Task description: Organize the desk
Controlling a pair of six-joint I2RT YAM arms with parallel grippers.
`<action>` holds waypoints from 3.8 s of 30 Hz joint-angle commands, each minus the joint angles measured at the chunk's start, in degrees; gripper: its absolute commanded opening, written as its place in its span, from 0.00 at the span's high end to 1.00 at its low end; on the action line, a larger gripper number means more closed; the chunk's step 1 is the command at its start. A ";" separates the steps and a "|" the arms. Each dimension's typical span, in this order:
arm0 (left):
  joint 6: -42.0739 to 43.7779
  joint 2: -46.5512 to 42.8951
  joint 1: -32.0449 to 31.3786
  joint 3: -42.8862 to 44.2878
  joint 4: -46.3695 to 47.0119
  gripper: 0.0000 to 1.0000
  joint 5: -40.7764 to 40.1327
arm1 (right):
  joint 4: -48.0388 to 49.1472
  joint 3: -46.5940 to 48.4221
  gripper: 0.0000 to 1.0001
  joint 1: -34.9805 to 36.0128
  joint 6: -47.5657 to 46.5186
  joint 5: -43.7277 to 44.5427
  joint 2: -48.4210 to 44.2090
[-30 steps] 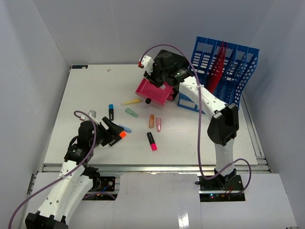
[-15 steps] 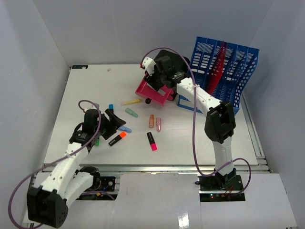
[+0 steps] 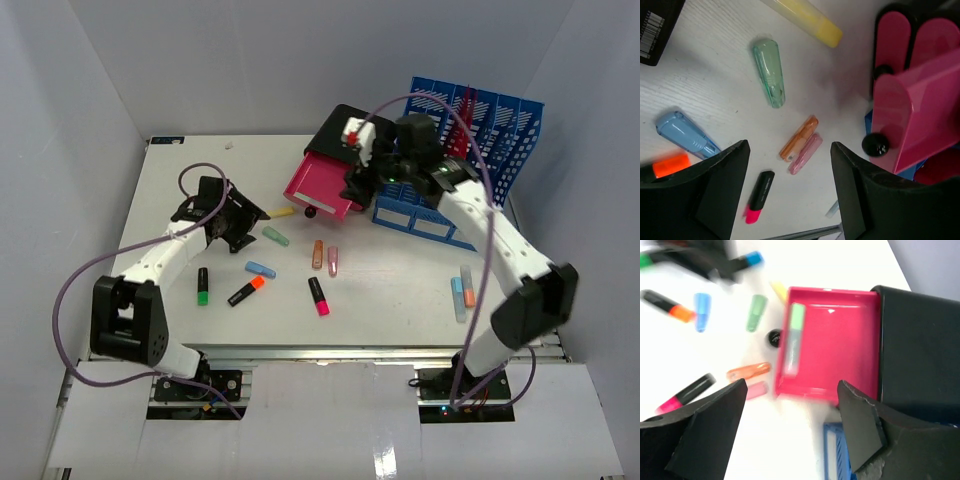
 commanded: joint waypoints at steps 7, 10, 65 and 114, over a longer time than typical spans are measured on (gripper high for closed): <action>-18.89 22.06 1.59 19.34 -8.20 0.32 1.70 | 5.28 -33.15 0.17 -11.92 -2.01 -23.04 -25.56; -20.52 26.14 1.59 24.49 -11.32 0.31 -0.74 | 9.00 -39.74 0.17 -17.65 0.29 -29.79 -30.36; -2.87 12.12 2.03 32.23 -14.42 1.00 -13.90 | 12.30 -46.55 0.17 -27.61 0.94 -38.78 -36.50; 14.07 10.05 -12.97 35.80 3.41 0.30 -3.08 | 6.00 -46.90 0.17 -30.39 -8.12 -46.80 -35.65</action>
